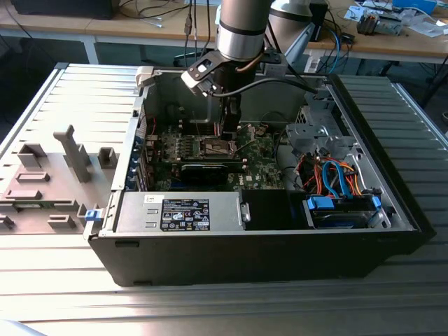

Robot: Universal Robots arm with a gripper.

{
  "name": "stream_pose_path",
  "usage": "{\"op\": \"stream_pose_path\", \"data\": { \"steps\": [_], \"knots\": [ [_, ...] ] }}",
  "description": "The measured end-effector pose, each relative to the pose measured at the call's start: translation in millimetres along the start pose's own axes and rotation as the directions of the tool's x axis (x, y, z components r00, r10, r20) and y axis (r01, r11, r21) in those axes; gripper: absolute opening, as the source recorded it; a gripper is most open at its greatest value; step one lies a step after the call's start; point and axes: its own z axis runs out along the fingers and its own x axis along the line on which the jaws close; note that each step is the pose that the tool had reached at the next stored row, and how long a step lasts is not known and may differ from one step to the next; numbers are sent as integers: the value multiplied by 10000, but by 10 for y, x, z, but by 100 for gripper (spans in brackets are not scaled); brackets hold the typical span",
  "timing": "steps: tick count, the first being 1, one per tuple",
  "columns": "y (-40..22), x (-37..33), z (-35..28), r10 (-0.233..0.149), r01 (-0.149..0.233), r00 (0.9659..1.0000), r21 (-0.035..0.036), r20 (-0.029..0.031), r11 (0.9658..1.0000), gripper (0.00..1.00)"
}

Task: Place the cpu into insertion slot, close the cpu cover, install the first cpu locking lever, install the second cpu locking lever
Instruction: 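Place the cpu into insertion slot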

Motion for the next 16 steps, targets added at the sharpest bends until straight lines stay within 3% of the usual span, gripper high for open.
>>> {"op": "stream_pose_path", "data": {
  "steps": [16],
  "knots": [
    [0,0,0,234,-234,9997,3,-13,9997,54]
  ]
}}
